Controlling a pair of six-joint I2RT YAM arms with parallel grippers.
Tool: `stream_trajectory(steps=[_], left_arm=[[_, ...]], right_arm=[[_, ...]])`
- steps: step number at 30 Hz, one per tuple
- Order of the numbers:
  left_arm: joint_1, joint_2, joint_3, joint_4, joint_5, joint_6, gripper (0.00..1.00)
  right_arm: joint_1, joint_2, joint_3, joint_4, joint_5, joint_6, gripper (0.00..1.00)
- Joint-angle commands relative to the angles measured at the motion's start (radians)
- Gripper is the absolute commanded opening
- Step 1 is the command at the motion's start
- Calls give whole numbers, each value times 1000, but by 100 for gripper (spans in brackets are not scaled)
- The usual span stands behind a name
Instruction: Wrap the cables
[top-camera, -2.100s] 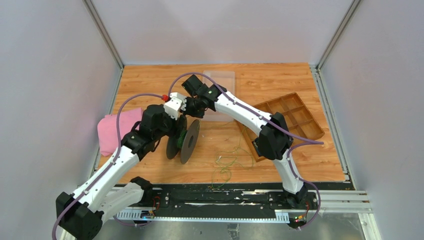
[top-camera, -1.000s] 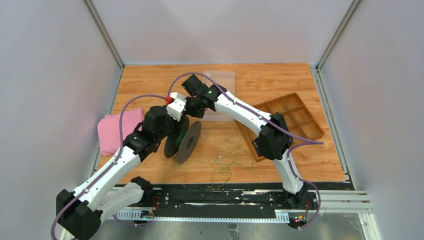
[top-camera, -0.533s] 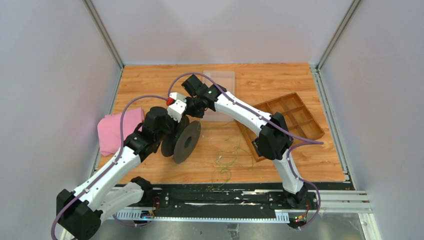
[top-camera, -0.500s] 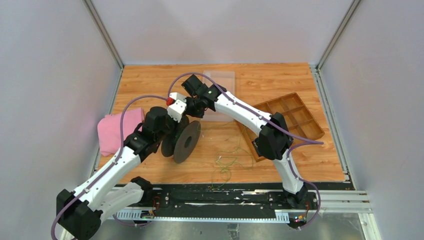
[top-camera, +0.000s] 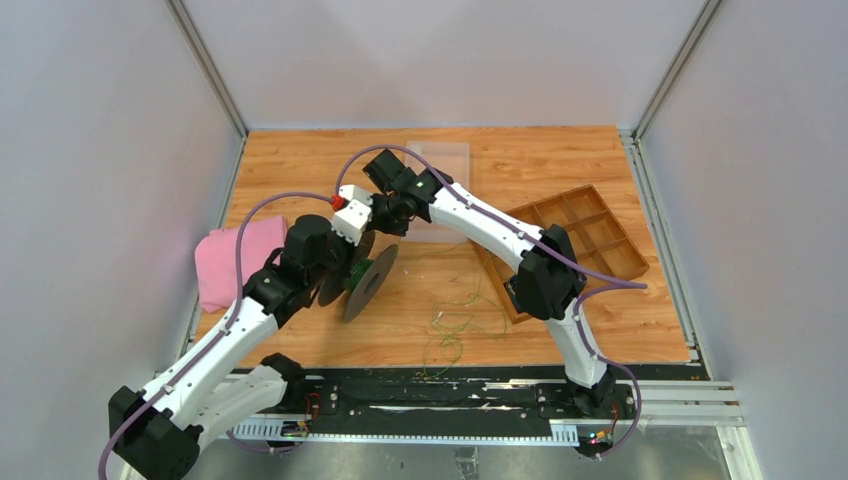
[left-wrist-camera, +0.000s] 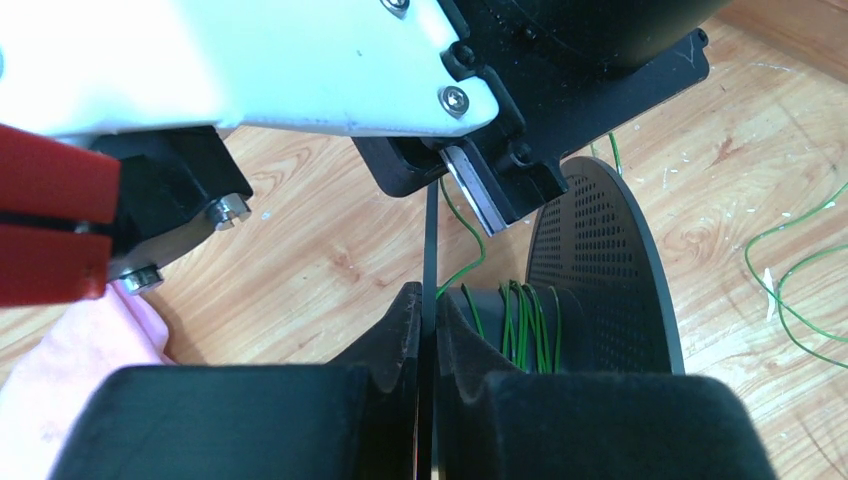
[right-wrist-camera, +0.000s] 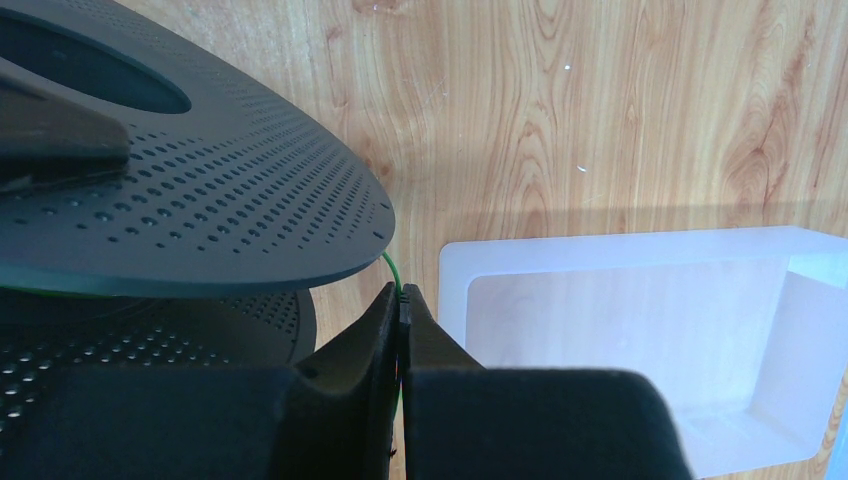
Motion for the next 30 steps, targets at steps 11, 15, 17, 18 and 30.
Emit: stream_trajectory(steps=[11, 15, 17, 18, 30], left_arm=[[-2, -41, 4, -36, 54, 28, 0], [9, -50, 8, -44, 89, 21, 0], [16, -53, 11, -45, 90, 17, 0], [19, -55, 13, -46, 89, 14, 0], [72, -44, 90, -80, 118, -20, 0]], right_arm=[[-25, -26, 21, -25, -10, 57, 1], [-48, -48, 10, -24, -24, 75, 5], [-59, -63, 1, -25, -29, 78, 7], [-65, -71, -7, -24, -31, 79, 8], [-114, -144, -108, -16, -50, 99, 13]])
